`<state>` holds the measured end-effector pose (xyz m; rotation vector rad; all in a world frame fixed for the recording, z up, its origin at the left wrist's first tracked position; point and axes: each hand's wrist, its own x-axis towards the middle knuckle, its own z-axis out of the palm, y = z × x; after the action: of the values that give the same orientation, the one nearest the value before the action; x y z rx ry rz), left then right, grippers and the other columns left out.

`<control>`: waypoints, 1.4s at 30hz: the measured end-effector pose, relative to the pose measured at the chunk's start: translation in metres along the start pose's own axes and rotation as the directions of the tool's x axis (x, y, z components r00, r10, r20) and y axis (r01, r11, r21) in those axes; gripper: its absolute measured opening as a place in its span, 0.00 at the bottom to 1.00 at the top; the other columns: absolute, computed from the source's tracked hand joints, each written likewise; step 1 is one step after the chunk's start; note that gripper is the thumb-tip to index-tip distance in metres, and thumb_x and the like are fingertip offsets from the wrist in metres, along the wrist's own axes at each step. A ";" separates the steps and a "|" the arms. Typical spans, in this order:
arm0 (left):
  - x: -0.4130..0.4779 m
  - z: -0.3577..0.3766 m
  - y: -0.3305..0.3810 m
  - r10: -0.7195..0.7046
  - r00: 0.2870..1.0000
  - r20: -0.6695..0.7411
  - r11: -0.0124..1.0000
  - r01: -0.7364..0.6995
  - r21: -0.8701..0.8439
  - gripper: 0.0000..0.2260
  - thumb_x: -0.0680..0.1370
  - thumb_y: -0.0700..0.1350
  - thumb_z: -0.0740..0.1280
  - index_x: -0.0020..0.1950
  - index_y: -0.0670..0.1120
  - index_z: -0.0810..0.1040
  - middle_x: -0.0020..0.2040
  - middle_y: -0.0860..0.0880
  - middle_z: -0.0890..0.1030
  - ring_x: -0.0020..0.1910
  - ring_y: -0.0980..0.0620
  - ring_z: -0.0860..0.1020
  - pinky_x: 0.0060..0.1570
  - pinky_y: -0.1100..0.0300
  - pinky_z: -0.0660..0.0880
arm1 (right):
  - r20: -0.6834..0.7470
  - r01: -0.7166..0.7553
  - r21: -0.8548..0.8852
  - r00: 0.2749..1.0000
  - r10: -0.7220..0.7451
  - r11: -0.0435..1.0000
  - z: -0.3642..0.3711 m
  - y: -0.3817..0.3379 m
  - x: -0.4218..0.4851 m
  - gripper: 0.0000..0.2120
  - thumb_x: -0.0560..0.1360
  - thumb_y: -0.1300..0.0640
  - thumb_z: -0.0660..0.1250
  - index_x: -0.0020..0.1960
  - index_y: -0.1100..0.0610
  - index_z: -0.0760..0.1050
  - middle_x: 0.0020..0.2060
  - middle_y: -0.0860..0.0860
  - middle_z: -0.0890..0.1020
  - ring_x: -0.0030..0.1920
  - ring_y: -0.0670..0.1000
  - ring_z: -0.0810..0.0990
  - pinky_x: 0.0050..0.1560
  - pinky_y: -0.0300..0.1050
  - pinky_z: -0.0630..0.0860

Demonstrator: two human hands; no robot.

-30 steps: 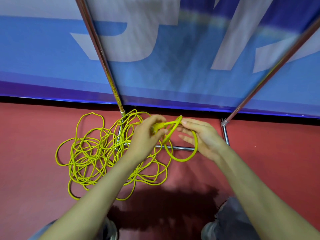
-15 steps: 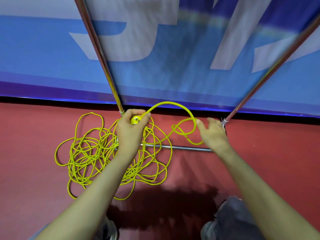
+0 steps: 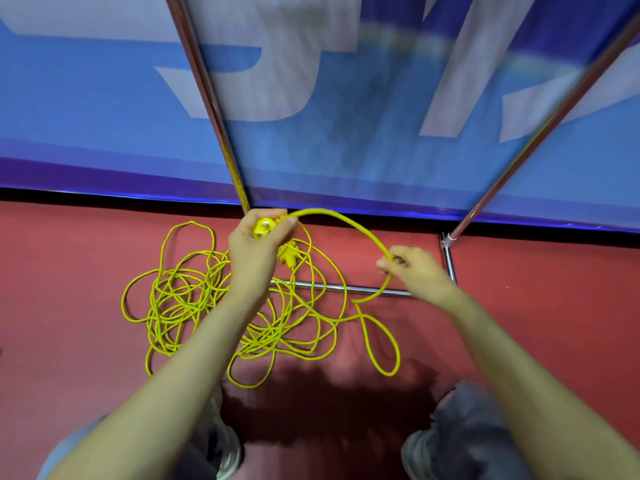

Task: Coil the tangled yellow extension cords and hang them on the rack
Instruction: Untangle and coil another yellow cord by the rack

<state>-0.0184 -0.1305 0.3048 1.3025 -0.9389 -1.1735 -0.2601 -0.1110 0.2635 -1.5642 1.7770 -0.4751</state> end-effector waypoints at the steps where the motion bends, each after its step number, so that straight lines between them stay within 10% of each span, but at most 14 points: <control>1: -0.003 -0.008 -0.003 0.011 0.999 0.053 0.986 -0.019 0.164 0.06 0.73 0.39 0.73 0.42 0.47 0.78 0.37 0.48 0.80 0.35 0.55 0.77 0.41 0.63 0.74 | -0.090 -0.003 0.091 0.996 0.011 0.996 -0.004 0.000 -0.004 0.07 0.76 0.56 0.66 0.42 0.57 0.78 0.32 0.48 0.79 0.36 0.48 0.76 0.43 0.45 0.73; 5: -0.025 -0.022 0.000 -0.212 0.933 0.292 0.777 -0.020 0.630 0.08 0.73 0.39 0.72 0.42 0.51 0.77 0.35 0.47 0.79 0.35 0.54 0.74 0.35 0.67 0.69 | -0.304 0.136 0.137 0.949 -0.089 0.981 -0.032 -0.027 -0.030 0.04 0.75 0.58 0.67 0.42 0.54 0.79 0.33 0.47 0.80 0.38 0.50 0.77 0.46 0.48 0.74; 12: -0.069 -0.023 0.098 -0.470 0.636 0.611 0.875 0.244 0.419 0.15 0.75 0.52 0.70 0.59 0.50 0.78 0.49 0.50 0.84 0.47 0.52 0.81 0.50 0.58 0.75 | -0.399 0.302 0.016 0.876 -0.271 0.953 -0.119 -0.123 -0.080 0.05 0.76 0.61 0.65 0.47 0.57 0.81 0.38 0.56 0.83 0.42 0.53 0.80 0.48 0.41 0.73; 15: -0.085 -0.014 0.136 -0.299 0.737 0.607 0.920 0.053 0.389 0.13 0.78 0.55 0.66 0.51 0.46 0.81 0.49 0.47 0.84 0.48 0.51 0.79 0.54 0.56 0.73 | -0.393 0.361 -0.052 0.850 -0.351 0.931 -0.154 -0.162 -0.104 0.07 0.76 0.62 0.64 0.49 0.59 0.81 0.39 0.57 0.84 0.44 0.56 0.81 0.50 0.49 0.74; 23: -0.112 0.031 0.266 0.257 0.859 0.442 0.966 -0.220 -0.133 0.10 0.83 0.39 0.57 0.50 0.43 0.77 0.35 0.50 0.71 0.27 0.62 0.70 0.34 0.69 0.75 | -0.512 0.450 -0.064 0.751 -0.417 0.891 -0.218 -0.236 -0.151 0.07 0.77 0.62 0.62 0.46 0.56 0.79 0.31 0.50 0.78 0.30 0.36 0.75 0.36 0.30 0.68; 27: -0.115 0.047 0.321 0.331 0.804 0.494 0.941 -0.246 -0.231 0.10 0.83 0.39 0.57 0.49 0.43 0.78 0.34 0.52 0.73 0.28 0.61 0.68 0.31 0.69 0.69 | -0.468 0.456 0.073 0.801 -0.373 0.887 -0.212 -0.234 -0.143 0.10 0.77 0.63 0.63 0.40 0.51 0.76 0.34 0.48 0.79 0.33 0.39 0.76 0.45 0.42 0.73; 32: -0.115 0.058 0.372 0.421 0.749 0.512 0.904 -0.297 -0.308 0.10 0.83 0.39 0.58 0.49 0.42 0.78 0.33 0.53 0.74 0.28 0.61 0.68 0.30 0.68 0.66 | -0.336 0.434 0.242 0.876 -0.345 0.868 -0.176 -0.224 -0.125 0.09 0.78 0.65 0.62 0.42 0.57 0.76 0.39 0.52 0.79 0.35 0.32 0.76 0.42 0.28 0.70; 42: -0.081 0.045 0.395 0.467 0.793 0.392 0.820 -0.222 -0.528 0.10 0.83 0.41 0.57 0.52 0.42 0.78 0.35 0.52 0.74 0.31 0.59 0.68 0.29 0.67 0.66 | -0.208 0.301 0.332 0.948 -0.241 0.894 -0.129 -0.206 -0.067 0.08 0.78 0.67 0.62 0.46 0.55 0.66 0.37 0.52 0.73 0.33 0.44 0.76 0.40 0.35 0.73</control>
<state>-0.0371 -0.0980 0.7092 0.3967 -1.1342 -1.3530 -0.2065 -0.1103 0.5099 -1.5448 1.4791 -1.0316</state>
